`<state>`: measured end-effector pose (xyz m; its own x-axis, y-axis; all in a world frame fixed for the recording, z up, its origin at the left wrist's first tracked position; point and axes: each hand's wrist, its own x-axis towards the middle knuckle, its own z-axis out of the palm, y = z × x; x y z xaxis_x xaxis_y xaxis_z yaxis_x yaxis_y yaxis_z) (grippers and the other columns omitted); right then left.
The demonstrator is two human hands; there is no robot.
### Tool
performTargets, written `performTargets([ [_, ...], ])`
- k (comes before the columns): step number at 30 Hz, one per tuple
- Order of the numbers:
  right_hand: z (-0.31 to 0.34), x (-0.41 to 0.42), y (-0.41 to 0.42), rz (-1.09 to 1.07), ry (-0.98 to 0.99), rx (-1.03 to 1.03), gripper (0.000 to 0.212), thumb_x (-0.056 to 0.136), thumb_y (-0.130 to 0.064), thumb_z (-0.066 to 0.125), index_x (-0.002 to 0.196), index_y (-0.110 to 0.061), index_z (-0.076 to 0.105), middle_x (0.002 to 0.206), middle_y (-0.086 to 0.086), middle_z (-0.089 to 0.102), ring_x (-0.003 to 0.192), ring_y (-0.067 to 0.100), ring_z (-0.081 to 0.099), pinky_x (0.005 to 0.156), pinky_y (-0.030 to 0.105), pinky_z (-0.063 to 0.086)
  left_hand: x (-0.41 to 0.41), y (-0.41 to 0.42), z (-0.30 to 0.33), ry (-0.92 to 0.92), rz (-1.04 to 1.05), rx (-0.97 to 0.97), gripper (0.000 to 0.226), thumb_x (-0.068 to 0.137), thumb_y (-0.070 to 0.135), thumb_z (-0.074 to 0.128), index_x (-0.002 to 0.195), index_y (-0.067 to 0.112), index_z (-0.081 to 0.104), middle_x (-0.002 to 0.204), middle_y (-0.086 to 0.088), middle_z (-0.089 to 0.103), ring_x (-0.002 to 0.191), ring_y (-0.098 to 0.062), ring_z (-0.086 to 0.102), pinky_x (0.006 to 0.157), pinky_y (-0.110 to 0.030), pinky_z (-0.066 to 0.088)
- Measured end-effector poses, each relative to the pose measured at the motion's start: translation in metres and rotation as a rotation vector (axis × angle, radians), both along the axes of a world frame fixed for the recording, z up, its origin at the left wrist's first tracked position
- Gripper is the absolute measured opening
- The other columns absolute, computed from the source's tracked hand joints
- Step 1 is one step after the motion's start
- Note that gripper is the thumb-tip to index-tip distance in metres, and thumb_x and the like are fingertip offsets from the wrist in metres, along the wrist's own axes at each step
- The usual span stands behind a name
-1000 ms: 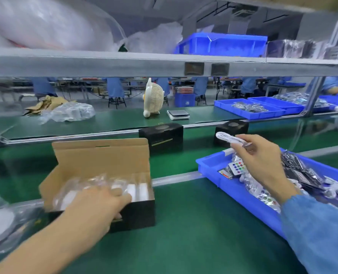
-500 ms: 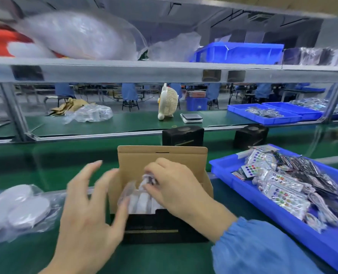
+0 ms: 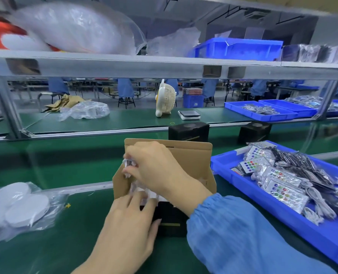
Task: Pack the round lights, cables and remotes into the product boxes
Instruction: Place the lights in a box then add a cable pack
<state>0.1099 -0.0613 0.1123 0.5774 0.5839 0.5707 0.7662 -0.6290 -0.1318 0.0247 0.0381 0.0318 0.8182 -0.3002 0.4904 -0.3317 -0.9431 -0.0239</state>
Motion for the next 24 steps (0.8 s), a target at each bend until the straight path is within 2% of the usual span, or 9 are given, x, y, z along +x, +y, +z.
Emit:
performTargets([
  [3, -0.008, -0.004, 0.008, -0.017, 0.049, -0.345, 0.025, 0.098, -0.031, 0.054, 0.103, -0.011, 0.068, 0.101, 0.01, 0.066, 0.096, 0.034, 0.06, 0.073, 0.035, 0.046, 0.001, 0.001, -0.012, -0.212, -0.093, 0.099, 0.025, 0.075, 0.019, 0.067, 0.088, 0.0, 0.076, 0.082, -0.018, 0.069, 0.073, -0.038, 0.068, 0.075, -0.041, 0.056],
  [8, -0.02, -0.016, -0.029, 0.19, 0.251, -0.592, 0.049, 0.106, -0.037, 0.026, 0.101, -0.013, 0.068, 0.101, 0.003, 0.07, 0.102, 0.027, 0.058, 0.098, 0.039, 0.042, -0.008, 0.009, -0.007, -0.432, -0.31, -0.094, 0.033, 0.091, 0.016, 0.048, 0.088, 0.007, 0.08, 0.097, -0.008, 0.075, 0.093, -0.017, 0.064, 0.085, -0.031, 0.048],
  [10, -0.011, -0.025, -0.046, 0.288, 0.361, -0.46, 0.038, 0.107, -0.026, 0.032, 0.109, -0.009, 0.066, 0.102, 0.006, 0.07, 0.095, 0.026, 0.059, 0.098, 0.032, 0.042, -0.009, 0.006, 0.003, -0.443, -0.321, -0.206, 0.029, 0.089, 0.015, 0.051, 0.09, 0.005, 0.078, 0.098, -0.008, 0.072, 0.088, -0.018, 0.062, 0.077, -0.029, 0.049],
  [12, 0.004, -0.023, -0.076, 0.262, 0.345, -0.107, 0.023, 0.101, -0.015, 0.05, 0.115, -0.009, 0.069, 0.103, 0.004, 0.074, 0.091, 0.02, 0.065, 0.09, 0.019, 0.045, -0.002, 0.0, 0.009, -0.389, -0.25, -0.151, 0.033, 0.088, 0.023, 0.052, 0.098, 0.0, 0.074, 0.098, -0.015, 0.066, 0.086, -0.028, 0.061, 0.074, -0.031, 0.049],
  [15, 0.016, 0.002, -0.161, -0.12, 0.148, 0.23, 0.015, 0.095, -0.012, 0.061, 0.103, -0.014, 0.073, 0.086, 0.0, 0.074, 0.082, 0.02, 0.069, 0.08, 0.033, 0.054, 0.011, -0.004, 0.011, -0.192, -0.03, 0.158, 0.065, 0.086, 0.055, 0.049, 0.1, -0.004, 0.073, 0.087, -0.022, 0.068, 0.071, -0.037, 0.065, 0.06, -0.038, 0.057],
  [18, 0.003, 0.019, -0.26, -0.844, 0.385, -0.392, 0.03, 0.094, -0.027, 0.058, 0.124, -0.026, 0.061, 0.115, 0.002, 0.066, 0.108, 0.025, 0.061, 0.089, 0.037, 0.051, 0.016, -0.006, -0.003, -0.064, 0.061, 0.22, 0.081, 0.04, 0.044, 0.096, 0.085, -0.018, 0.07, 0.07, -0.035, 0.064, 0.055, -0.044, 0.063, 0.044, -0.041, 0.056],
  [19, -0.007, 0.017, -0.282, -0.941, 0.494, -0.575, 0.036, 0.093, -0.032, 0.059, 0.128, -0.028, 0.058, 0.121, 0.002, 0.063, 0.113, 0.024, 0.059, 0.091, 0.034, 0.049, 0.017, -0.009, -0.006, -0.08, 0.081, 0.228, 0.073, 0.041, 0.034, 0.097, 0.082, -0.019, 0.07, 0.067, -0.037, 0.062, 0.053, -0.046, 0.063, 0.043, -0.042, 0.055],
  [21, -0.025, 0.007, -0.309, -0.936, 0.565, -0.683, 0.031, 0.09, -0.043, 0.061, 0.119, -0.031, 0.061, 0.117, -0.001, 0.062, 0.113, 0.02, 0.058, 0.088, 0.029, 0.045, 0.017, -0.014, -0.012, -0.185, 0.114, 0.283, 0.042, 0.069, 0.022, 0.069, 0.082, -0.017, 0.071, 0.065, -0.038, 0.061, 0.053, -0.046, 0.063, 0.044, -0.046, 0.055],
  [24, -0.038, -0.006, -0.321, -0.885, 0.487, -0.595, 0.025, 0.087, -0.055, 0.06, 0.096, -0.031, 0.06, 0.099, -0.005, 0.054, 0.104, 0.019, 0.055, 0.083, 0.03, 0.044, 0.016, -0.012, -0.024, -0.296, 0.123, 0.346, 0.047, 0.07, 0.019, 0.044, 0.088, -0.01, 0.075, 0.063, -0.032, 0.06, 0.047, -0.04, 0.061, 0.05, -0.052, 0.056],
])
